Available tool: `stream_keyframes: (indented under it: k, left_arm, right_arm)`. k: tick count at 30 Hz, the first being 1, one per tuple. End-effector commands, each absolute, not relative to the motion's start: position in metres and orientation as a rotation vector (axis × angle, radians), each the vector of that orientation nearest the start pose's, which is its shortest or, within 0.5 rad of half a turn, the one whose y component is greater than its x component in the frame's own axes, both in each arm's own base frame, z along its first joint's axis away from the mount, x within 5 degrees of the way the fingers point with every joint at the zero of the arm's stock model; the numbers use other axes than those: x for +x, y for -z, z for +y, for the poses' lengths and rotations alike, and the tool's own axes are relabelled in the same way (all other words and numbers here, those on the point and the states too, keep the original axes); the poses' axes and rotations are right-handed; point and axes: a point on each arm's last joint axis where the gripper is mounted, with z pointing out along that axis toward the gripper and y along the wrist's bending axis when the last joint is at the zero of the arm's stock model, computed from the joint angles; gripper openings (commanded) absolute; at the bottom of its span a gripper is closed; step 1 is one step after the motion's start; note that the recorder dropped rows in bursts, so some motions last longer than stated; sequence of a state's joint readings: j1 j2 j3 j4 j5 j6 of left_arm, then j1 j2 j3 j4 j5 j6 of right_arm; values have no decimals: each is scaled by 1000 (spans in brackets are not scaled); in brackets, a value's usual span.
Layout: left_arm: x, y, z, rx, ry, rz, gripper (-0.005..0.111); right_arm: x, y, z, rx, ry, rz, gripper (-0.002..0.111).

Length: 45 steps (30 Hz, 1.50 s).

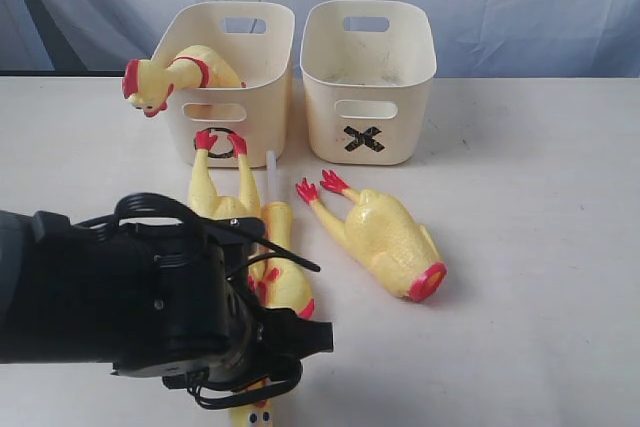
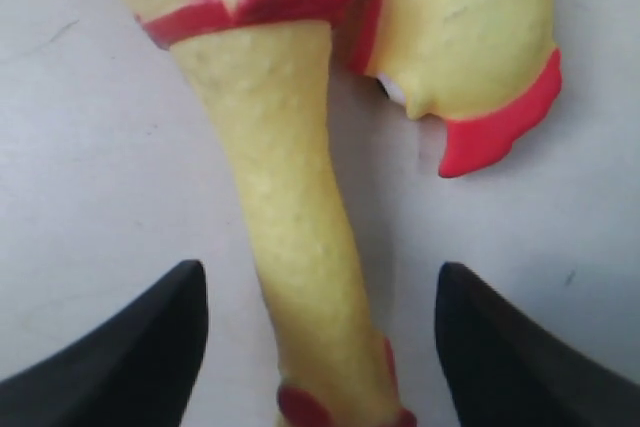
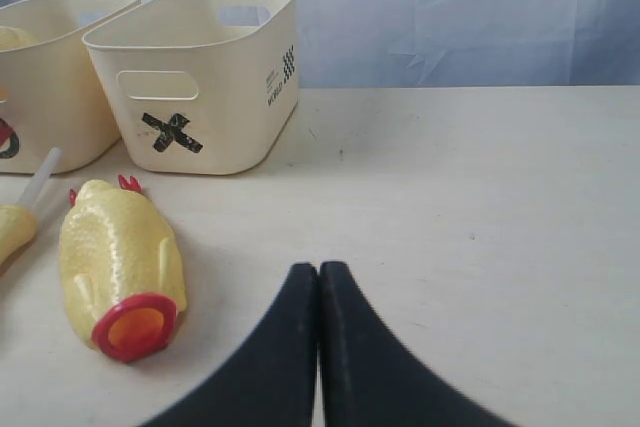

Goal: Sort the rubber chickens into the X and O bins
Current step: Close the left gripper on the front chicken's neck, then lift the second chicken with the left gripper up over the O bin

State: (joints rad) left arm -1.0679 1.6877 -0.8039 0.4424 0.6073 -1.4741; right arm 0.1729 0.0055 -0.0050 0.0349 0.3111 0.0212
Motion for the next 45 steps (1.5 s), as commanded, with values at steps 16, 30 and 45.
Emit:
stream_keyframes:
  k: [16, 30, 45]
  left_arm:
    - [158, -139, -239, -30, 100, 2810, 54]
    - [155, -138, -229, -84, -54, 2838, 28]
    - [149, -149, -215, 164, -246, 2876, 0]
  right_arm:
    - [53, -186, 10, -113, -170, 1789, 0]
    - [53, -186, 10, -113, -170, 1789, 0]
    - [53, -186, 10, -113, -170, 1789, 0]
